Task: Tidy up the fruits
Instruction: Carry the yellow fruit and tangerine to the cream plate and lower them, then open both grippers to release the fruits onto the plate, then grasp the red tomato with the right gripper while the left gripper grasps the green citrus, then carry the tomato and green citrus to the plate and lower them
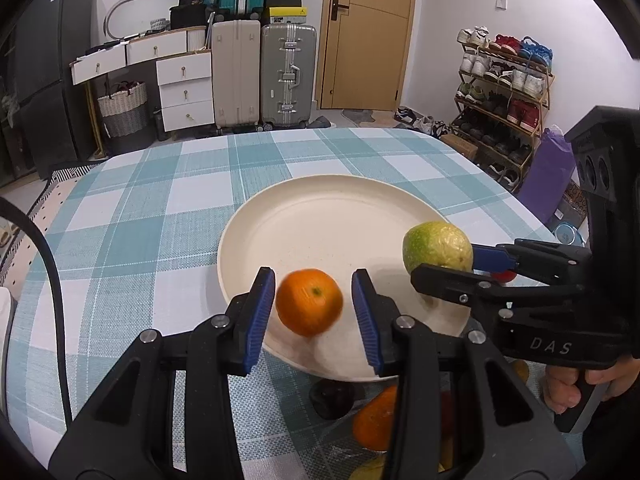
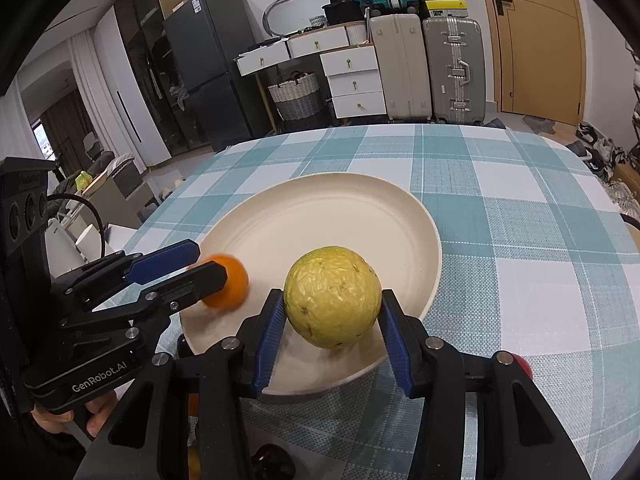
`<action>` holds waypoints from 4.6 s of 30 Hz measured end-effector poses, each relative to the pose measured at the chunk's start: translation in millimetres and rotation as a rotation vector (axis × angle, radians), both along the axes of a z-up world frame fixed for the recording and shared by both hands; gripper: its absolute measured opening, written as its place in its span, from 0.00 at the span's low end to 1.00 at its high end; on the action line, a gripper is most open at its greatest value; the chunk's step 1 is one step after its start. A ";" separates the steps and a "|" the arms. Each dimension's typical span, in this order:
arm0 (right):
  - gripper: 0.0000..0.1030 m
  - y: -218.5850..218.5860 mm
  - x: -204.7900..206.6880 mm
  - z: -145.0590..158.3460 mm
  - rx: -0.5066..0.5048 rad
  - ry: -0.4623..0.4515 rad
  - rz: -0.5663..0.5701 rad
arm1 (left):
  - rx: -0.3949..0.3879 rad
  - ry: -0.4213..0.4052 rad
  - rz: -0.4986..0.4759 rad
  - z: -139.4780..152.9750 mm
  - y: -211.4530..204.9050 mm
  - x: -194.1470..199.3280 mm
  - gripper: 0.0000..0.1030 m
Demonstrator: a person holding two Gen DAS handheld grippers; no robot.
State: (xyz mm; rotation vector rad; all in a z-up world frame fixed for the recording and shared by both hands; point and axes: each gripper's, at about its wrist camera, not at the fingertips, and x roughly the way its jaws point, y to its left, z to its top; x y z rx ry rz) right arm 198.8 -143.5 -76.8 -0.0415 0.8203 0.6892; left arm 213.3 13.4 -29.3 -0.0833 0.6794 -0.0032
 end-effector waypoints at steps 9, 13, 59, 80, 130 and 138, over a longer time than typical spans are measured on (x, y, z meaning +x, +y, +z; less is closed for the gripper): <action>0.70 -9.9 -4.8 6.9 0.047 -0.052 -0.035 | -0.014 -0.022 0.042 2.1 6.6 -6.1 0.48; 0.86 -16.3 -7.1 10.5 0.074 -0.074 -0.054 | -0.044 -0.049 0.060 4.2 15.6 -14.6 0.67; 0.95 -91.5 -25.1 7.0 -0.049 -0.012 -0.099 | -0.080 0.007 0.085 13.4 8.1 -75.8 0.99; 0.65 -89.6 -4.5 -9.8 -0.066 0.062 -0.095 | -0.037 0.093 0.069 -1.4 -11.9 -119.8 0.99; 0.30 -76.7 -26.9 -1.0 -0.077 -0.006 -0.017 | -0.095 0.159 -0.122 -19.5 -35.1 -121.3 0.41; 0.30 -76.5 -29.0 0.4 -0.075 -0.008 -0.007 | -0.138 0.174 -0.098 -21.9 -24.3 -117.0 0.49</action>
